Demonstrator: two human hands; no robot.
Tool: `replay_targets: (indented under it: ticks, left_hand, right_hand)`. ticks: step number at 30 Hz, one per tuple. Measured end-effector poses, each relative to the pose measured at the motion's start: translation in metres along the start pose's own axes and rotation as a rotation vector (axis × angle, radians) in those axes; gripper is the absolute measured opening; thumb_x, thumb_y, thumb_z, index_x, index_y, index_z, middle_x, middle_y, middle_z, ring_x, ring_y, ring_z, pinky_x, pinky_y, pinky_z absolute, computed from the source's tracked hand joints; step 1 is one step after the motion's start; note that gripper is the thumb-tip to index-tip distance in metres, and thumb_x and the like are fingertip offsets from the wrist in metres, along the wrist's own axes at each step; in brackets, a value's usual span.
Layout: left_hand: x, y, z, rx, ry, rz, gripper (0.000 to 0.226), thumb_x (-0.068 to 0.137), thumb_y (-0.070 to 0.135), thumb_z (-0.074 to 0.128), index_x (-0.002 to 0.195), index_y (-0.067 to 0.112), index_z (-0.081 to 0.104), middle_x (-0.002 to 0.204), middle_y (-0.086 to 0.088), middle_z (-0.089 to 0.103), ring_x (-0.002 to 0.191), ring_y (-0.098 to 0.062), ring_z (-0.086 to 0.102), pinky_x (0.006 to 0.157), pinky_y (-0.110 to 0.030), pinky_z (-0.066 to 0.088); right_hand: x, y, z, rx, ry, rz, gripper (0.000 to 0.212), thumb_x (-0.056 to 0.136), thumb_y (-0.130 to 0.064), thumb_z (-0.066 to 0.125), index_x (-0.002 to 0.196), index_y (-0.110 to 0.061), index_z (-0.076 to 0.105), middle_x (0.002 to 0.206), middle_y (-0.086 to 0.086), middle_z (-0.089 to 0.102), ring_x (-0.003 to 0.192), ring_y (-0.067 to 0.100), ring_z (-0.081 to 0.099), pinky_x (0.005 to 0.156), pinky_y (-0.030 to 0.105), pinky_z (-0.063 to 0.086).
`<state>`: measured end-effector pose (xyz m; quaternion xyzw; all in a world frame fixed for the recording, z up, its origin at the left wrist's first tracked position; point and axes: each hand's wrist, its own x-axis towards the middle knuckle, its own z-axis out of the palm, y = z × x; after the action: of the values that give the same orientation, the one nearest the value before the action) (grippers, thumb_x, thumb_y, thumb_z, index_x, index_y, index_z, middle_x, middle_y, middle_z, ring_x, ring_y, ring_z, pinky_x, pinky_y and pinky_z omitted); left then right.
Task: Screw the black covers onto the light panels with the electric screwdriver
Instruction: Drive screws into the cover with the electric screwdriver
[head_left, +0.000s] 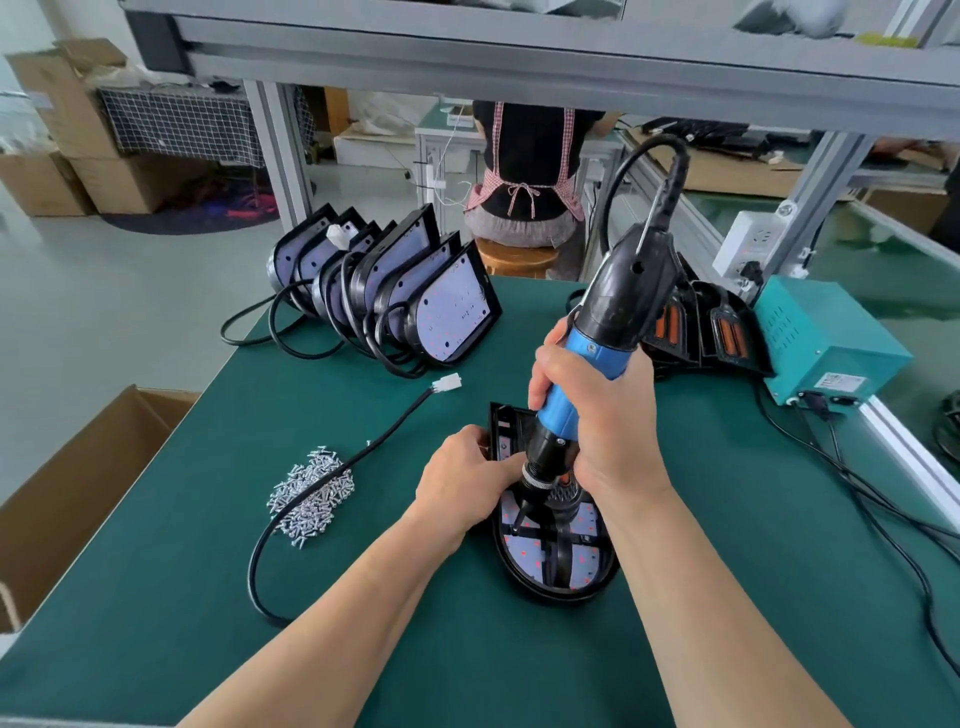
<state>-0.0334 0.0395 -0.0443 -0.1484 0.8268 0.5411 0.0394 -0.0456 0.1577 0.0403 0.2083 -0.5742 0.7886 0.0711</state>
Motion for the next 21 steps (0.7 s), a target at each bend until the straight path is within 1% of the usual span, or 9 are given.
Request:
replay_targets:
  ticks: [2,4,8,12,15,17,18,19,21]
  left_hand:
    - [0.0,0.0,0.0,-0.011,-0.013,0.006,0.058,0.04,0.065,0.059,0.079,0.023,0.057,0.072,0.009,0.062,0.067,-0.014,0.056,0.06,-0.031,0.043]
    - [0.0,0.001,-0.001,-0.014,-0.025,0.003,0.062,0.041,0.066,0.061,0.084,0.021,0.059,0.076,0.007,0.064,0.071,-0.015,0.058,0.064,-0.032,0.046]
    - [0.0,0.004,-0.003,-0.033,-0.047,-0.002,0.059,0.044,0.062,0.065,0.085,0.021,0.058,0.073,0.009,0.06,0.066,-0.012,0.054,0.06,-0.029,0.042]
    - [0.001,0.006,-0.006,-0.032,-0.086,-0.018,0.057,0.045,0.058,0.064,0.087,0.019,0.057,0.073,0.008,0.056,0.065,-0.013,0.05,0.061,-0.028,0.04]
    - [-0.001,0.007,-0.009,0.03,-0.103,0.005,0.072,0.043,0.07,0.061,0.092,0.017,0.06,0.077,0.007,0.06,0.069,-0.014,0.053,0.062,-0.029,0.042]
    - [0.0,0.008,-0.015,0.124,-0.085,0.037,0.079,0.055,0.08,0.056,0.103,0.017,0.063,0.091,0.003,0.068,0.084,-0.019,0.062,0.068,-0.03,0.047]
    - [0.001,0.008,-0.023,0.17,-0.035,0.055,0.075,0.067,0.08,0.054,0.109,0.018,0.064,0.098,0.0,0.07,0.093,-0.022,0.064,0.075,-0.031,0.05]
    - [0.005,0.008,-0.034,0.194,0.049,0.069,0.064,0.078,0.073,0.054,0.11,0.019,0.065,0.099,-0.002,0.072,0.097,-0.024,0.065,0.081,-0.034,0.052]
    - [0.016,0.004,-0.068,0.265,0.269,0.067,0.029,0.09,0.046,0.058,0.096,0.021,0.069,0.091,-0.005,0.072,0.095,-0.03,0.066,0.083,-0.037,0.055]
  right_hand:
    - [-0.001,-0.002,-0.002,0.056,0.053,0.03,0.011,0.071,-0.012,0.066,0.077,-0.019,0.062,0.055,0.007,0.052,0.048,0.017,0.049,0.052,0.022,0.044]
    - [-0.002,-0.005,-0.004,0.07,0.048,0.034,0.01,0.071,-0.015,0.068,0.079,-0.021,0.064,0.055,0.007,0.052,0.048,0.018,0.05,0.053,0.023,0.045]
    - [-0.006,-0.011,-0.001,0.045,0.001,-0.006,0.012,0.074,-0.011,0.069,0.079,-0.022,0.066,0.057,0.007,0.053,0.049,0.018,0.051,0.055,0.023,0.046]
    - [-0.007,-0.018,0.005,0.031,-0.053,-0.042,0.018,0.074,-0.008,0.069,0.078,-0.025,0.067,0.059,0.003,0.055,0.049,0.017,0.051,0.055,0.023,0.047]
    - [-0.002,-0.029,0.005,0.074,-0.123,-0.063,0.011,0.071,-0.01,0.067,0.077,-0.019,0.064,0.066,0.004,0.056,0.048,0.019,0.05,0.054,0.024,0.045]
    - [0.003,-0.036,0.001,0.071,-0.113,-0.095,0.012,0.072,-0.01,0.066,0.076,-0.02,0.063,0.069,0.004,0.057,0.048,0.019,0.049,0.055,0.025,0.045]
    - [0.005,-0.039,-0.001,0.065,-0.09,-0.109,0.012,0.072,-0.01,0.066,0.077,-0.021,0.063,0.069,0.004,0.056,0.048,0.018,0.05,0.055,0.025,0.044]
    - [0.005,-0.041,-0.002,0.066,-0.057,-0.118,0.013,0.072,-0.01,0.066,0.077,-0.021,0.063,0.069,0.003,0.056,0.049,0.018,0.05,0.055,0.025,0.044]
    - [0.005,-0.042,-0.007,0.075,0.03,-0.126,0.013,0.07,-0.01,0.065,0.075,-0.021,0.061,0.068,0.001,0.057,0.05,0.016,0.05,0.055,0.024,0.044]
